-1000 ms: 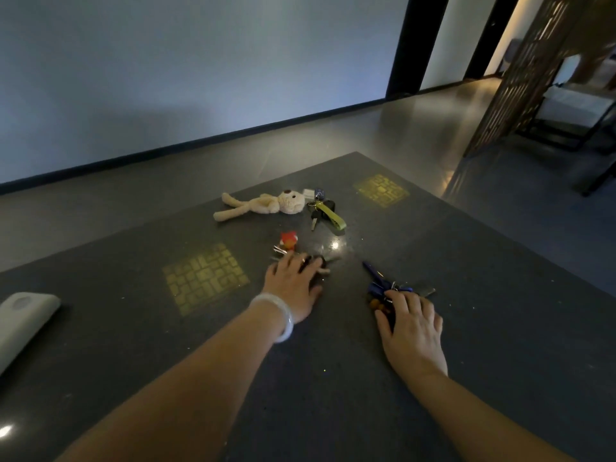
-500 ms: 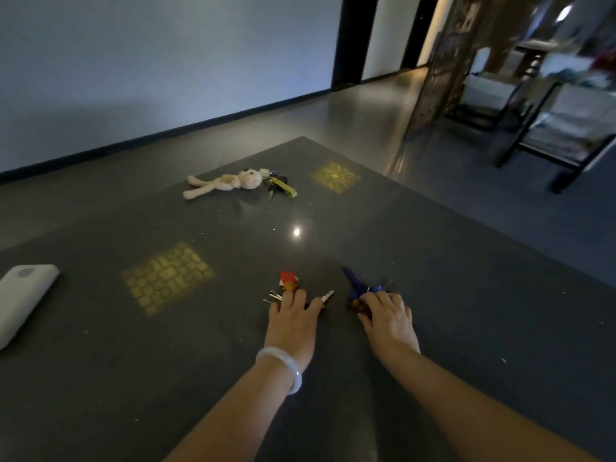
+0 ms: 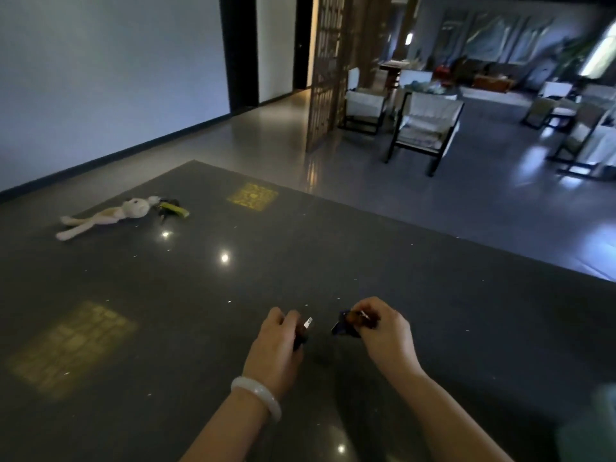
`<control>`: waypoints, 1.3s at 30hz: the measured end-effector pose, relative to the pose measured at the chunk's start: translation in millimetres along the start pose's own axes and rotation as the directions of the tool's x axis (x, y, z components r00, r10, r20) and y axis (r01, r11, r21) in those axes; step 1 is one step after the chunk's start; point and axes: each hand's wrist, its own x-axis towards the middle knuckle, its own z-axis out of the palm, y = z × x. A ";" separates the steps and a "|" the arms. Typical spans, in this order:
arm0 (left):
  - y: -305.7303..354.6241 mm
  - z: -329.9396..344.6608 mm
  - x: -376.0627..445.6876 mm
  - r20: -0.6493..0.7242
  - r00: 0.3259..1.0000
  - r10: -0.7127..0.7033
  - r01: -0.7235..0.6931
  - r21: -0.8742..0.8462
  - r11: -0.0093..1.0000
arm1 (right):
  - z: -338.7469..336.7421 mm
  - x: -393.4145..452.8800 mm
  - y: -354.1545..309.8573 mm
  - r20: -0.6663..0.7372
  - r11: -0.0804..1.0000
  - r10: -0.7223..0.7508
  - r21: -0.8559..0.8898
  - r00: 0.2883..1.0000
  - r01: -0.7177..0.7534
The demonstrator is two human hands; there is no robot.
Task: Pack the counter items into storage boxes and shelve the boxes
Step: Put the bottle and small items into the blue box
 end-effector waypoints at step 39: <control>337.3 185.0 -132.6 0.004 0.943 0.334 -0.275 -0.560 0.782 | -364.5 -283.0 147.2 0.016 0.906 0.331 -0.284 0.944 -0.313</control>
